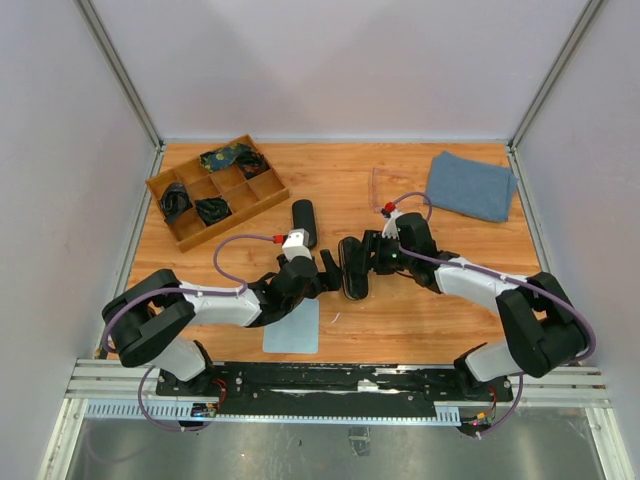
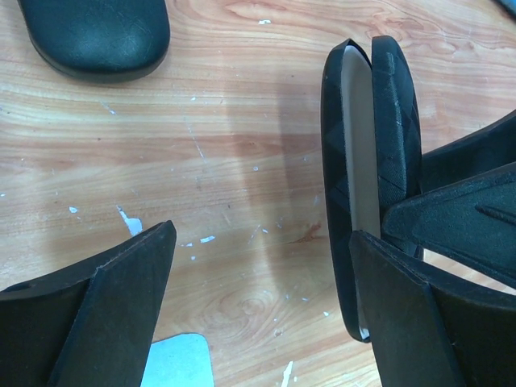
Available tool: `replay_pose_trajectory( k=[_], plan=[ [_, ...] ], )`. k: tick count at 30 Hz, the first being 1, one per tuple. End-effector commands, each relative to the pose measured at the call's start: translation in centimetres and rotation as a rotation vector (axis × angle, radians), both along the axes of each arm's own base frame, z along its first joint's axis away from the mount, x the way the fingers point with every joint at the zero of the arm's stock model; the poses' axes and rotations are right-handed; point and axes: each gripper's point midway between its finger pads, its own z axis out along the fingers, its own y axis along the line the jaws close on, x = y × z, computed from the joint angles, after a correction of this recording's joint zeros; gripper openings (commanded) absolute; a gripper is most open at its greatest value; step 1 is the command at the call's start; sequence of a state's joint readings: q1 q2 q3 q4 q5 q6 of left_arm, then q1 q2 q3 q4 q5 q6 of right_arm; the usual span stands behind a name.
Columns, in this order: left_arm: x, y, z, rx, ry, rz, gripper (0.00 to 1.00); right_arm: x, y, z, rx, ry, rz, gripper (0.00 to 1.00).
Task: Organize the sunglasses
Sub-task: Open the sunglasses case at the center of the board.
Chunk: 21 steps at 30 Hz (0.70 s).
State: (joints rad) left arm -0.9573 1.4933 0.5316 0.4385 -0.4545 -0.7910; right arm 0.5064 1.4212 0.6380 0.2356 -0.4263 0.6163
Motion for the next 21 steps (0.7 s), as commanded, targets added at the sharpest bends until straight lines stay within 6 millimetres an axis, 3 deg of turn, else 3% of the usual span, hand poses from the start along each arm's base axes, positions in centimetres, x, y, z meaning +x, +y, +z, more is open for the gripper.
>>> replay_pose_trajectory(
  k=[1, 21],
  plan=[
    [-0.1, 1.3, -1.8, 0.084, 0.023, 0.033, 0.95, 0.2, 1.7, 2.4, 0.143, -0.023, 0.068, 0.01],
    [0.1, 3.2, -4.1, 0.11, 0.069, 0.066, 0.95, 0.1, 1.6, 3.2, 0.235, -0.007, 0.103, 0.01]
  ],
)
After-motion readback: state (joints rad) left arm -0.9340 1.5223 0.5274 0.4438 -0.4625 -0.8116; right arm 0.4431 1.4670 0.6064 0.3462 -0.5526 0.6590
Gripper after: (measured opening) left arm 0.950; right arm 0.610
